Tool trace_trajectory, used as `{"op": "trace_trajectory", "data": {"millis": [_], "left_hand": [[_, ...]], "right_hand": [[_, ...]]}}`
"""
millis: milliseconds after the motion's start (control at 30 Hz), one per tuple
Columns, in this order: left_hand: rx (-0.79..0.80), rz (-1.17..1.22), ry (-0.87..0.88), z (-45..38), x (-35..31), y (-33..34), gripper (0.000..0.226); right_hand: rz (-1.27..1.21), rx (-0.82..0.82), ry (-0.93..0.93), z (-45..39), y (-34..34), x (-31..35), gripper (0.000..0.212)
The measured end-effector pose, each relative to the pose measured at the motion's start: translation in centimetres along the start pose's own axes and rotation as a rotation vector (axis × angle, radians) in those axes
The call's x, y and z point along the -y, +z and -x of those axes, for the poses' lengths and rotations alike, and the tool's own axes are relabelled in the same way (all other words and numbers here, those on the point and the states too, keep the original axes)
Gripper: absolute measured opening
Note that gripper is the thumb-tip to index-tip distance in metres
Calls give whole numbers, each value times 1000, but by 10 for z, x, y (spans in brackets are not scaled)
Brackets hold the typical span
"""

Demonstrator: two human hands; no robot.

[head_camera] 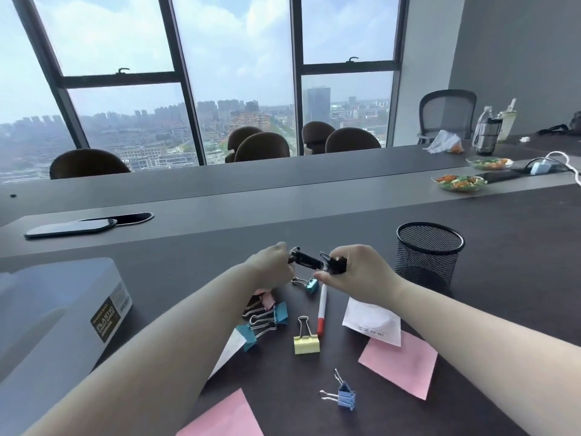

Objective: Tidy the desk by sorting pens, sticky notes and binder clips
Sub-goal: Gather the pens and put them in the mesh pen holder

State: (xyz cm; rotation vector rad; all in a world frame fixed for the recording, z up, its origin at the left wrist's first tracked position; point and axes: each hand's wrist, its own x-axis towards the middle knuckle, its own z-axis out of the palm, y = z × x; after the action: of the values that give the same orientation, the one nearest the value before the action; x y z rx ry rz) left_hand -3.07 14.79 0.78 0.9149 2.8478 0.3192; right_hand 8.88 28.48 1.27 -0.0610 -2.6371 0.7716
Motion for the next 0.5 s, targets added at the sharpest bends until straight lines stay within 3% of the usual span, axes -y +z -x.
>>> {"op": "trace_trajectory", "data": {"millis": [200,400,500], "left_hand": [[-183,213,-29,13,-19,-8,38],[106,179,-101,31,-40,0,49],[97,110,-131,39,-46,4,44]], "right_hand": [[-98,-169,81,-2,-8,12,44],[-193,-265,131,1,-11,21,40],[-210,-294,135,0,-13,21,45]]}}
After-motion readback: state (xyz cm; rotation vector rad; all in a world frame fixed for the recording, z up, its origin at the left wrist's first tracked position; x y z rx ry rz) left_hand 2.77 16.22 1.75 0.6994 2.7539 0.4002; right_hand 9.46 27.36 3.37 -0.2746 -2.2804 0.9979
